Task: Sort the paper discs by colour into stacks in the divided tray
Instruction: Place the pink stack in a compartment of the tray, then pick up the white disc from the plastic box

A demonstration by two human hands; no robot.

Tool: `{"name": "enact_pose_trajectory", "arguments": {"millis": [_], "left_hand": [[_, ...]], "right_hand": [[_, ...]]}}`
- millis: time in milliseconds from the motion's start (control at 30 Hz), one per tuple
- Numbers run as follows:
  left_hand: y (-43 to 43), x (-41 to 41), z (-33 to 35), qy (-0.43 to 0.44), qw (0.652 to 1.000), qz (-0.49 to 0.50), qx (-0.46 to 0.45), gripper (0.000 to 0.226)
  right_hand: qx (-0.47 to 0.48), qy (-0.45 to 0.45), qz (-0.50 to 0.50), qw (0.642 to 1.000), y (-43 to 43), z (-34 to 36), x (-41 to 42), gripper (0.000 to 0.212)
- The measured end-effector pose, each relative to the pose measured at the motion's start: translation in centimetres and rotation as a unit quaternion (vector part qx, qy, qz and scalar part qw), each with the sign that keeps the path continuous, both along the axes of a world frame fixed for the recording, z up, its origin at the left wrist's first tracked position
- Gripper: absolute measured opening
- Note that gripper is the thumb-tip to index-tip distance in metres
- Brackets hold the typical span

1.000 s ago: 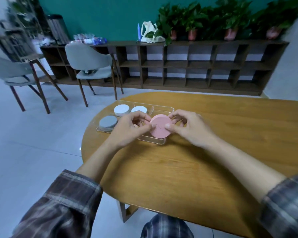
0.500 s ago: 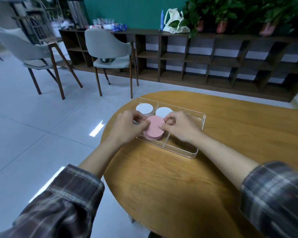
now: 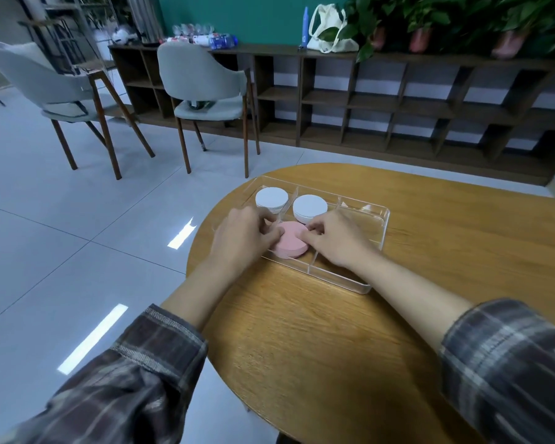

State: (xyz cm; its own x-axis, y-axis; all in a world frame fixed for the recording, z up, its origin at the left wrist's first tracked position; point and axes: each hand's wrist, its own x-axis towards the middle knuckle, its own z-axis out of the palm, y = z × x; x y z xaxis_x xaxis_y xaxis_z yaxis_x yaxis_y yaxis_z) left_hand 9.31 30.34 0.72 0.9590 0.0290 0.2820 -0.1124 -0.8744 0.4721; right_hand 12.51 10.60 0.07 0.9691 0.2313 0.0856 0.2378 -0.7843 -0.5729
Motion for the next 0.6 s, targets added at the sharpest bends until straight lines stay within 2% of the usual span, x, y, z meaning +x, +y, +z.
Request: {"name": "enact_pose_trajectory", "arguments": {"millis": [167, 267, 600], "left_hand": [[-1.7, -1.4, 1.2, -0.034, 0.999, -0.031, 0.022, 0.015], [-3.8, -2.3, 2.3, -0.023, 0.995, -0.091, 0.012, 0.012], [-18.0, -5.1, 4.3, 0.011, 0.957, -0.286, 0.051, 0.018]], "right_hand": [[0.058, -0.053, -0.027, 0.997, -1.8, 1.2, -1.5, 0.024], [0.094, -0.085, -0.026, 0.992, -5.0, 2.6, -3.0, 0.017], [0.079, -0.102, -0.096, 0.987, -21.3, 5.1, -11.2, 0.017]]}}
